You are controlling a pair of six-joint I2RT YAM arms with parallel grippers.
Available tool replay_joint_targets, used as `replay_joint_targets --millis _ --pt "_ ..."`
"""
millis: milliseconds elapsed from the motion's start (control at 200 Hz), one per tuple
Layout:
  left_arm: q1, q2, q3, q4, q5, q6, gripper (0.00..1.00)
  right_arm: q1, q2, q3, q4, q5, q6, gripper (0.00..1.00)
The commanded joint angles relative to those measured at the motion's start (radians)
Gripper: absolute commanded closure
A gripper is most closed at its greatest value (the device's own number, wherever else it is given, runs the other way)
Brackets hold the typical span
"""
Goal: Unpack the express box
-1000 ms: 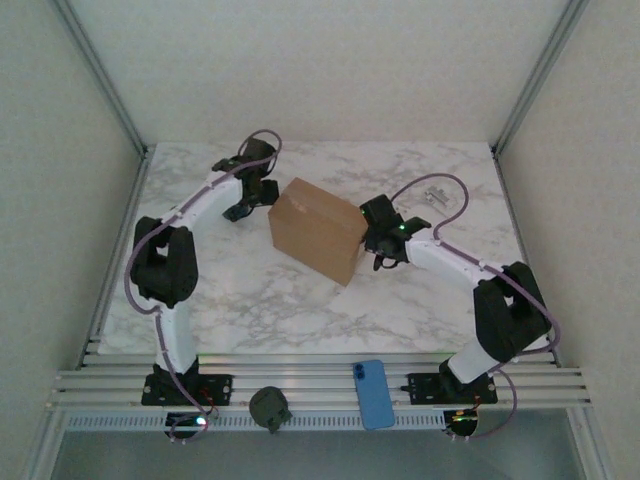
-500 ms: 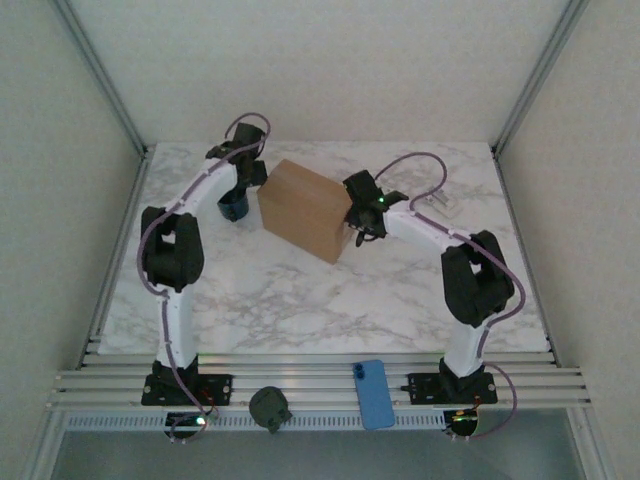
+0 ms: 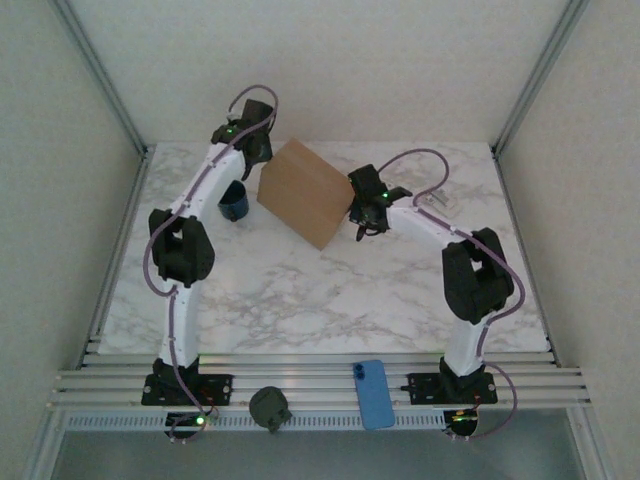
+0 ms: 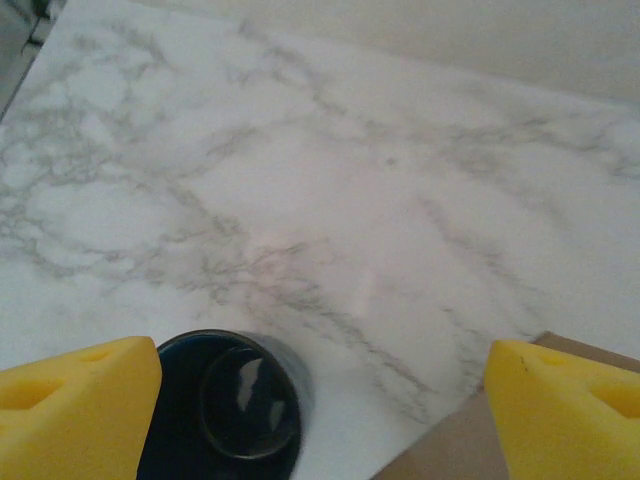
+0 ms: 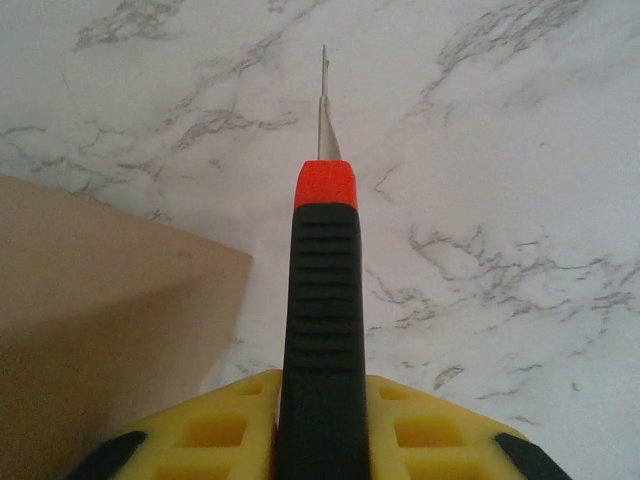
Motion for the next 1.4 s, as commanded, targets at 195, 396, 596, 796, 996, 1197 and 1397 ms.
replay_joint_targets --millis 195,396,596,796,996,1197,1397 --pt "-0.052 0.032 -0.005 -0.068 0.136 -0.014 0.2 -0.042 -0.108 -0.03 0.136 -0.132 -0.039 1.0" --pt "-0.062 -0.021 -0.224 0.025 0.173 -0.022 0.21 -0.041 -0.075 0.01 0.144 -0.205 -0.029 1.0" --pt "-0.089 -0.073 -0.364 0.059 0.209 -0.03 0.22 -0.042 -0.086 0.022 0.128 -0.234 -0.038 1.0" --pt "-0.105 -0.132 -0.422 0.057 0.095 -0.057 0.19 -0.043 -0.116 0.007 0.084 -0.199 -0.064 1.0" --pt "-0.094 -0.056 -0.182 -0.052 -0.197 -0.074 0.16 -0.048 -0.155 -0.041 0.071 -0.147 -0.078 1.0" --pt "-0.093 0.048 0.026 -0.133 -0.344 -0.074 0.15 -0.058 -0.195 -0.096 0.071 -0.133 -0.084 1.0" --pt "-0.098 0.038 -0.092 -0.106 -0.275 -0.088 0.17 -0.065 -0.216 -0.112 0.058 -0.131 -0.099 1.0"
